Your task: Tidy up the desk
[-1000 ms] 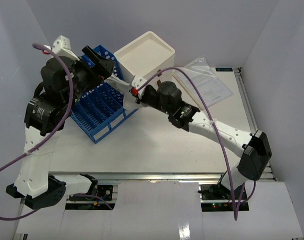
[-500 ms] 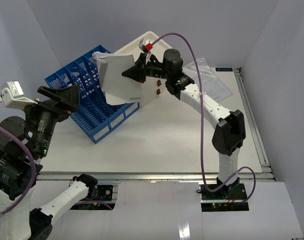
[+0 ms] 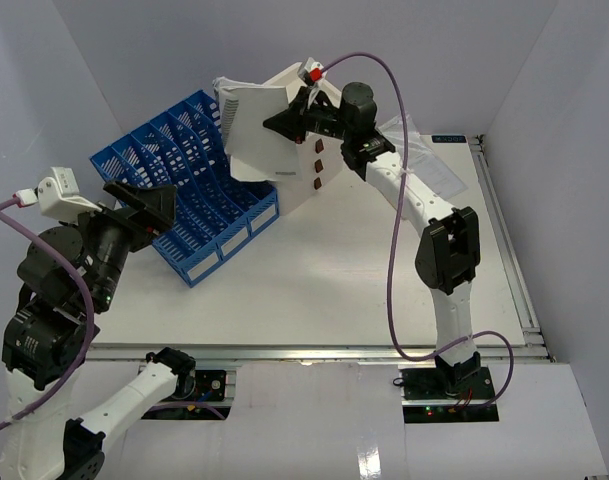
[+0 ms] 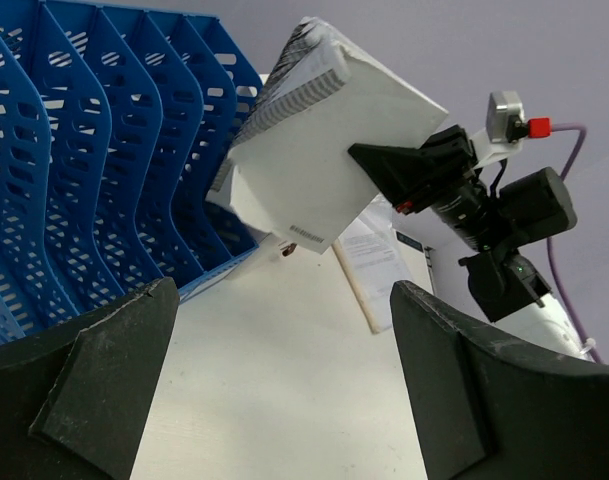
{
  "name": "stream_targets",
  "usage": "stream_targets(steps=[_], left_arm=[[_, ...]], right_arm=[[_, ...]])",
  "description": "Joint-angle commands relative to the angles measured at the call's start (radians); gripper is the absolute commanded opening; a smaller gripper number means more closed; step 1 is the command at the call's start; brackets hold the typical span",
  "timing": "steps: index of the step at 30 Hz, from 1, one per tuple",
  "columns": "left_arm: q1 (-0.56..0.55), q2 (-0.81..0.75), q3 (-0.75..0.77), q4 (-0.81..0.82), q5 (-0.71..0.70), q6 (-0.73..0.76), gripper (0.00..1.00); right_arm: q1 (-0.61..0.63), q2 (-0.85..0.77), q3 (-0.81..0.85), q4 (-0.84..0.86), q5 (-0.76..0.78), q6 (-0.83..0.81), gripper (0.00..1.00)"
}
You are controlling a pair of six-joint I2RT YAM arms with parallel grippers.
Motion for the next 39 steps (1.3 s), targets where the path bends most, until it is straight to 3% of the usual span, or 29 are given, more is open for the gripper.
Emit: stream_targets(steps=[1,8,23,29,39], left_arm=[[0.002,-0.001,-0.033,0.014,0.0,0.002,0.98],[0.002,0.008,-0.032,0.007,0.0,-0.001,0.98],[0.002,-0.077,-0.121,0.021,0.004,-0.01,0.98],[0.002,-0.09,-0.128,0.019,0.011,-0.01,0.98],[0.002,-0.081,-0.16,0.013,0.03,-0.02,0.98]], right_arm=[[-0.014,0.028,0.06,0.056,0.068,-0.101,0.08],[-0.006,0.078,0.083,0.064,0.062,-0.069,0.08],[-0.006,-0.134,0.047,-0.034,-0.311,-0.213,0.08],[-0.005,-0.121,0.04,-0.01,-0.308,-0.19,0.08],[0.007,0.065,0.168,0.116,-0.26,-0.107,0.08]])
